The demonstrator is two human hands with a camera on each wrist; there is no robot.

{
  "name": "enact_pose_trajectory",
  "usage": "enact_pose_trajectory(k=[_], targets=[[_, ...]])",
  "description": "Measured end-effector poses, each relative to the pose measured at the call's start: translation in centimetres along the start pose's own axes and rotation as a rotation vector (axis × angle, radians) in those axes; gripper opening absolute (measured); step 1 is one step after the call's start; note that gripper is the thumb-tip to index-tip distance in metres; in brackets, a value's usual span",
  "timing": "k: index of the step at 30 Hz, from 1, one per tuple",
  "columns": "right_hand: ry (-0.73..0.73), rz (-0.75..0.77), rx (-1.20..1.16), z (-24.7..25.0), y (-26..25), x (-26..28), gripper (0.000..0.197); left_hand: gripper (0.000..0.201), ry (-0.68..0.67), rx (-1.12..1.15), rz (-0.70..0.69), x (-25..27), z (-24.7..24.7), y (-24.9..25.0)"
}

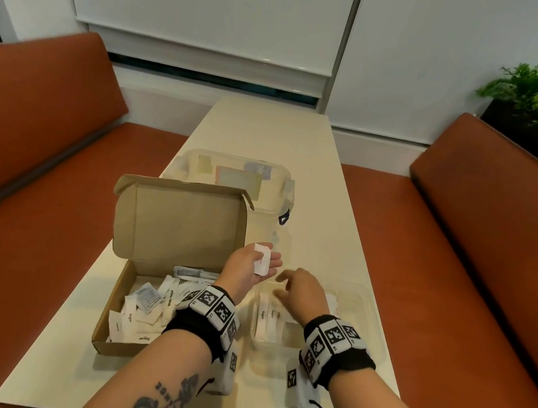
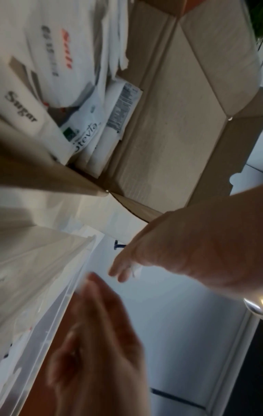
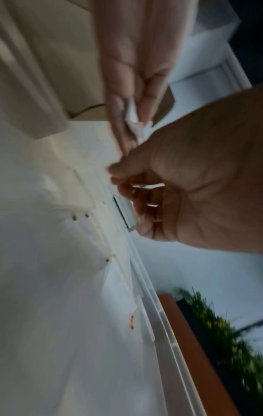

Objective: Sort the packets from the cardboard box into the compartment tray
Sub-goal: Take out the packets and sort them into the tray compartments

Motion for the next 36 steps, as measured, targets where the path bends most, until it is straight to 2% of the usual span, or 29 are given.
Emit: enact_pose_trajectory(k=[3, 8, 11, 15, 17, 20, 27, 31, 36], targets=[[0.197, -0.049, -0.365, 2.5, 0.1, -0.2, 0.015, 0.035, -0.055, -0.075, -0.027, 0.1, -0.1, -0.4], [0.155, -0.069, -0.818, 3.4, 0.0, -0.1, 0.011, 0.029, -0.103, -0.266, -0.090, -0.1, -0.9, -0.5], [0.147, -0.093, -0.970, 3.8, 0.7, -0.1, 0.012, 0.025, -0.131, -0.209, -0.084, -0.1, -1.4, -0.4], [0.192, -0.140, -1.095, 4.4, 2.2, -0.1, 0.008, 0.020, -0.153, -0.029, 0.007, -0.2, -2.1, -0.9], [0.200, -0.152, -1.122, 4.5, 2.7, -0.1, 0.011, 0.019, -0.150, -0.006, 0.023, -0.3, -2.4, -1.1], [0.197, -0.171, -1.114, 4.4, 3.3, -0.1, 0.014, 0.019, -0.123, -0.087, -0.013, -0.5, -2.6, -1.2], [0.149, -0.090, -0.867, 5.2, 3.3, -0.6, 0.018, 0.022, -0.089, -0.261, -0.097, -0.7, -2.6, -1.1], [0.142, -0.102, -0.889, 5.1, 3.8, -0.3, 0.004, 0.019, -0.020, -0.172, -0.123, -0.9, -2.3, -1.2], [0.049, -0.100, -0.869, 4.5, 4.2, 0.2, 0.006, 0.019, -0.001, -0.198, -0.147, -0.9, -2.2, -1.5]])
Point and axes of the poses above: each hand's wrist, its own x-axis away from the middle knuckle, its own z-axis out of the back of the hand, y = z × x, the point moved 6 cm from there along -x, towards the middle knuckle, and after that the axes turned 6 degrees about -x, right-handed, at the moved point
